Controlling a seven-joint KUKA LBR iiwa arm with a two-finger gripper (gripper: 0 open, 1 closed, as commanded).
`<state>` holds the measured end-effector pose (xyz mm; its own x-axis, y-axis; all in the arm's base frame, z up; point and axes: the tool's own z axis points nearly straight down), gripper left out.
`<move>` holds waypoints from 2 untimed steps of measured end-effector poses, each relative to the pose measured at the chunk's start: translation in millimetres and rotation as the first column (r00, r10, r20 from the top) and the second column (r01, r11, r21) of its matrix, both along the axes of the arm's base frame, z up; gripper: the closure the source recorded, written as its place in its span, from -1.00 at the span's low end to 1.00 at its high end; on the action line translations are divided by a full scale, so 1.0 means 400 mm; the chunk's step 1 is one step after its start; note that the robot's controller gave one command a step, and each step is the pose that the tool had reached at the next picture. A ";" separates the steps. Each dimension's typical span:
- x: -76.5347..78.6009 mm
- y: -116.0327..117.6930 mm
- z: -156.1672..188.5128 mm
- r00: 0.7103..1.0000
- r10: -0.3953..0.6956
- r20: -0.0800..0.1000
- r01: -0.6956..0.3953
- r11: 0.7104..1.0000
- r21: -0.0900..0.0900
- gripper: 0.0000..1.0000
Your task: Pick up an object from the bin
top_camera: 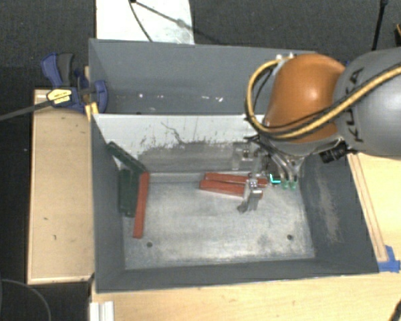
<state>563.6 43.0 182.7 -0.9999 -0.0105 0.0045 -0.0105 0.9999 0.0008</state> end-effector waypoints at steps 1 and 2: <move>0.015 -0.184 -0.246 0.987 -0.160 0.000 0.160 0.987 -0.003 -1.00; 0.018 -0.165 -0.281 0.993 -0.117 0.003 0.117 0.993 -0.001 -1.00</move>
Offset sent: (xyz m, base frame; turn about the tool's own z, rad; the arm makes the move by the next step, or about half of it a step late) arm 0.0075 -0.0709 -0.0957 0.1694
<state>570.8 -22.9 70.4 -0.9943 0.1063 0.0011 0.1063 0.9943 -0.0001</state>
